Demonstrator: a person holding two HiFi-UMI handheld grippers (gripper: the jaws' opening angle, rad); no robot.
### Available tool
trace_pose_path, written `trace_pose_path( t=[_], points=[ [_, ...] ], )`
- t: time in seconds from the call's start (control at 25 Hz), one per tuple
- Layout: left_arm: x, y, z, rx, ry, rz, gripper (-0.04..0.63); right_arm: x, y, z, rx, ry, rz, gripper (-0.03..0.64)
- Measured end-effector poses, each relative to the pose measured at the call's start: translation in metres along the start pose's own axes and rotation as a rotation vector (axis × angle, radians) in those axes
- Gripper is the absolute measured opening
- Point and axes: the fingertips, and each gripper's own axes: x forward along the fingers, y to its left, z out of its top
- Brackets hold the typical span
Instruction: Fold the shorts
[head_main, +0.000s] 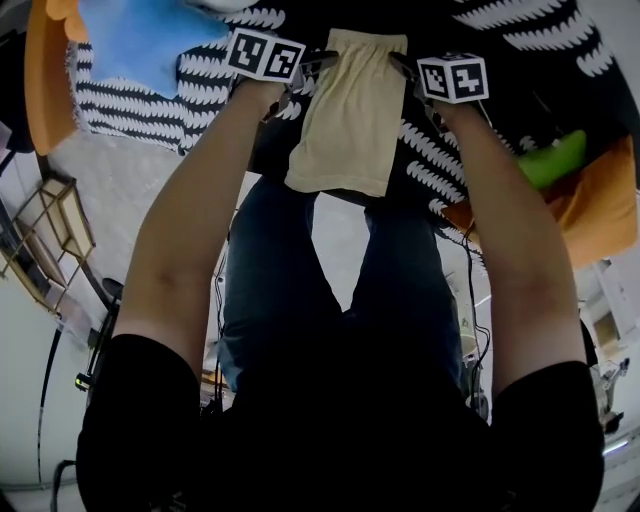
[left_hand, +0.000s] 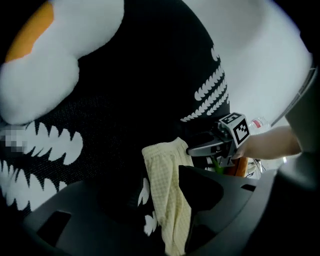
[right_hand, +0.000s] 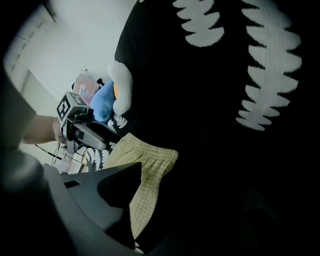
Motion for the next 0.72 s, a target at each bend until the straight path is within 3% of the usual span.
trace_pose_path(
  t=[0.24, 0.4, 0.56, 0.72],
  points=[
    [0.011, 0.028, 0.015, -0.154, -0.074, -0.041, 0.259, 0.025, 0.02, 0.003, 0.044, 0.024, 0.099, 0.265],
    [0.022, 0.037, 0.013, -0.21, -0.049, -0.041, 0.232, 0.032, 0.02, -0.004, 0.096, 0.042, 0.105, 0.252],
    [0.026, 0.035, 0.013, -0.175, 0.01, -0.044, 0.18, 0.034, 0.009, -0.005, 0.186, 0.068, 0.03, 0.181],
    [0.03, 0.02, 0.009, -0.075, 0.058, -0.086, 0.096, 0.034, 0.011, -0.005, 0.159, 0.073, -0.038, 0.188]
  ],
)
